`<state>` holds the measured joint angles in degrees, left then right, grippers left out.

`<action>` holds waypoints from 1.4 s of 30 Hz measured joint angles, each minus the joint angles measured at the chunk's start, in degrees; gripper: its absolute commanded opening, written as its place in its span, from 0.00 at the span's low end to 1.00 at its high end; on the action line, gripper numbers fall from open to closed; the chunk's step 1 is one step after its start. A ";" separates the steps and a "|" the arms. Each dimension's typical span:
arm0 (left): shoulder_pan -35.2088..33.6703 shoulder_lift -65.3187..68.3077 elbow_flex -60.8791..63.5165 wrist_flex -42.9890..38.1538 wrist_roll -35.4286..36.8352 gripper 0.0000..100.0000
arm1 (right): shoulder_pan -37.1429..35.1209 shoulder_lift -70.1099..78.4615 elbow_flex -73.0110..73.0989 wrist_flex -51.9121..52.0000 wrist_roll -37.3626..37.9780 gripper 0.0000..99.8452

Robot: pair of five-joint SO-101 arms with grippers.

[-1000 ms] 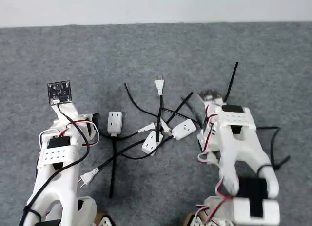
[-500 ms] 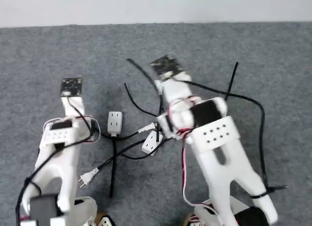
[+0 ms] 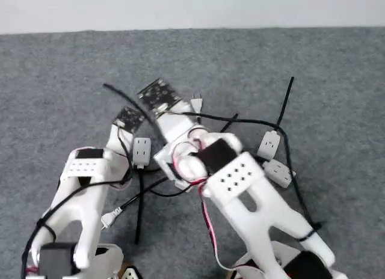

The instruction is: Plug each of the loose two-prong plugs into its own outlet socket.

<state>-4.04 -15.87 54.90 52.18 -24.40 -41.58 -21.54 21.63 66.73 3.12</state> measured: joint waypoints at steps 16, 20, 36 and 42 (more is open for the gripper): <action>4.04 -19.43 14.33 0.00 -7.74 0.01 | -1.76 6.24 0.00 -1.58 -1.76 0.01; 4.57 -24.26 17.23 0.00 -10.20 0.01 | -2.02 6.33 0.09 -1.58 -1.76 0.01; -10.55 -42.11 21.80 -13.19 18.29 0.02 | 2.02 15.21 0.00 -19.87 -13.63 0.01; -15.03 -44.92 21.80 -14.07 24.53 0.02 | 1.93 27.08 -5.45 -26.64 -16.18 0.01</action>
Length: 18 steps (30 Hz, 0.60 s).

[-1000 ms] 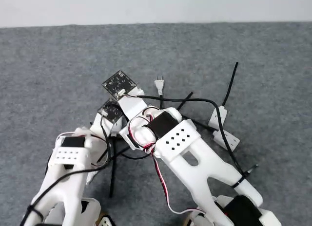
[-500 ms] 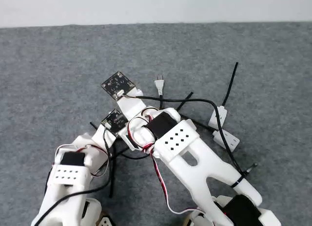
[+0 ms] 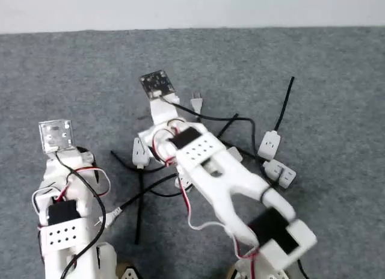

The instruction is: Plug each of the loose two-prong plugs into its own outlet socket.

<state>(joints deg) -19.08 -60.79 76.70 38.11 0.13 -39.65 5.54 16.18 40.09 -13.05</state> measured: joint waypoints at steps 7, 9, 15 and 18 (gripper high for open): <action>-2.37 0.79 0.00 0.00 0.18 0.02 | 0.00 10.55 -12.40 1.14 0.00 0.01; -2.46 2.11 -0.62 0.00 0.18 0.02 | 0.00 12.22 -15.03 2.20 0.00 0.01; -2.55 9.58 -4.66 0.00 0.26 0.02 | 0.00 15.65 -17.49 3.25 1.58 0.01; -2.55 14.42 -7.03 0.00 0.26 0.02 | -0.09 17.58 -17.85 3.43 3.25 0.01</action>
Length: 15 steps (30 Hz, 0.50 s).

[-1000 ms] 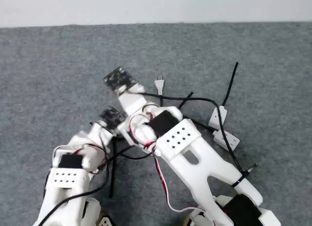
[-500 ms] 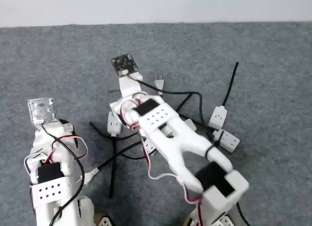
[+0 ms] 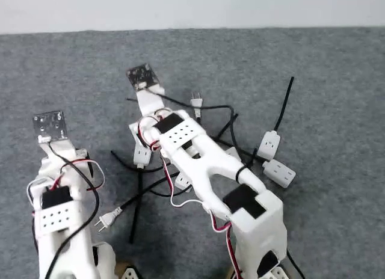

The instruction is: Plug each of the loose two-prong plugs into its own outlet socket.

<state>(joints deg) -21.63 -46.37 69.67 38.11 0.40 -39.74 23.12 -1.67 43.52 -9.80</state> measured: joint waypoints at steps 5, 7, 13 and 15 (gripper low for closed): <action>0.00 6.07 -3.25 0.00 0.00 0.02 | -0.62 0.88 -0.70 1.85 1.05 0.01; 0.00 7.56 -4.13 0.00 0.00 0.02 | -0.62 1.32 -0.88 1.93 1.14 0.01; -0.53 8.26 -4.48 0.00 0.00 0.02 | -1.32 2.99 -2.55 1.93 2.99 0.04; -1.05 8.26 -4.48 0.00 0.00 0.02 | -1.85 3.16 -2.37 1.93 3.16 0.11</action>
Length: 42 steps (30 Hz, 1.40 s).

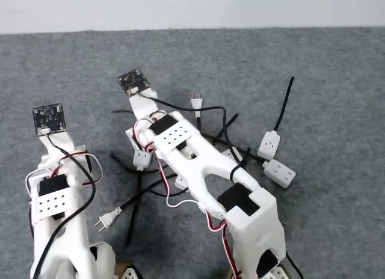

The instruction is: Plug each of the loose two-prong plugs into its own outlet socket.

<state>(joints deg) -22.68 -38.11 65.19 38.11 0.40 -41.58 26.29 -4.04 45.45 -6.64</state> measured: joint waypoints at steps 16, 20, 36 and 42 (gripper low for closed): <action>-1.49 0.44 -1.05 0.00 0.00 0.02 | -4.48 1.49 -2.90 8.35 -21.19 0.22; -3.16 0.44 -1.05 -0.79 0.00 0.02 | -6.77 3.34 -2.90 8.70 -21.98 0.22; -4.04 0.44 -1.05 -1.85 0.00 0.02 | -4.92 10.90 -12.92 14.42 -18.46 0.01; -4.13 0.44 -1.05 -2.11 0.00 0.02 | -4.31 10.11 -20.75 26.29 -14.77 0.01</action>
<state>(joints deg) -26.81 -37.67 64.13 36.00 0.40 -45.89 36.40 -24.79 71.74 -21.41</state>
